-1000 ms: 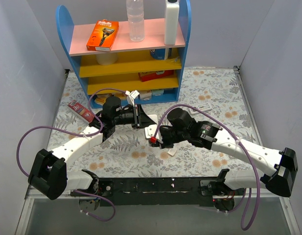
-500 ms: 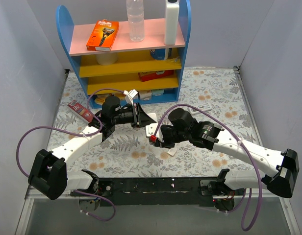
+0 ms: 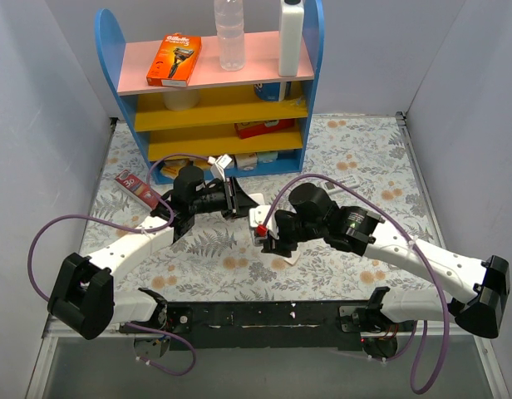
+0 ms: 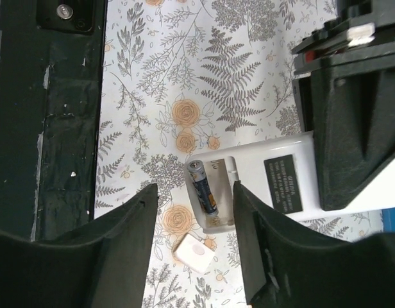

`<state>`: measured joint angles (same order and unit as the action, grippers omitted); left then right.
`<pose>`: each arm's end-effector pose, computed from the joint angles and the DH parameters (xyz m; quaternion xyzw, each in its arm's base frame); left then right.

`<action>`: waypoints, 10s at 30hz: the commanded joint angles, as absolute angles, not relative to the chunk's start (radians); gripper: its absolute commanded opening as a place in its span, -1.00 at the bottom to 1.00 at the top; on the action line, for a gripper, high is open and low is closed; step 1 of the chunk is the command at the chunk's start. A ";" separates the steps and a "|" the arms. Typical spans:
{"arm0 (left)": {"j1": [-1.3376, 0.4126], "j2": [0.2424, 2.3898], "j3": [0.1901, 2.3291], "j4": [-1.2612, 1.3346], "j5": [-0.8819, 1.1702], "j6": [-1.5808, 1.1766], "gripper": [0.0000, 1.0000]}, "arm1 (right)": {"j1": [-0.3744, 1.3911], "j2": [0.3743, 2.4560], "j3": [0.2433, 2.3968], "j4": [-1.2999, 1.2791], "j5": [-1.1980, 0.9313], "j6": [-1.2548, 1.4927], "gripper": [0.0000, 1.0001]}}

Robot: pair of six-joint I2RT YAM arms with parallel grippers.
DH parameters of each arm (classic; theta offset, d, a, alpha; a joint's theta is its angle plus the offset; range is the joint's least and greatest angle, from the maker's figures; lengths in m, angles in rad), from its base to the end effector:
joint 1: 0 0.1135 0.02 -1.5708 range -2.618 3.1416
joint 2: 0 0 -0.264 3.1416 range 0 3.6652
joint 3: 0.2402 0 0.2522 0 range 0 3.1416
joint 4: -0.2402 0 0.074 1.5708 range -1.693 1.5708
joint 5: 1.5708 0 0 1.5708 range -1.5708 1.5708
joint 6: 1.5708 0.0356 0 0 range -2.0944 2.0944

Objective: Load the batteries into the remote control
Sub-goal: Load the battery into the remote control, then adjust the battery at the center of the board.

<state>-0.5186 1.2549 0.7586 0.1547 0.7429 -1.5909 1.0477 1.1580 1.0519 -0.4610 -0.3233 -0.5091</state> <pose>0.2281 -0.1579 0.2670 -0.2090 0.7614 -0.6137 0.0072 0.1175 0.2265 0.3312 -0.6627 0.5617 0.2623 0.4201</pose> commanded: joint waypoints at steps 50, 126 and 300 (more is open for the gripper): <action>-0.506 1.039 0.623 0.225 0.379 -1.698 -1.00 | 1.098 1.292 1.262 -0.466 0.095 0.290 -0.28; -0.506 0.992 0.624 0.186 0.327 -1.733 -1.00 | 1.098 1.269 1.279 -0.500 0.029 0.249 -0.30; -0.506 0.723 0.273 0.400 0.324 -1.618 -1.00 | 0.370 1.511 0.805 -0.477 0.359 1.069 -0.19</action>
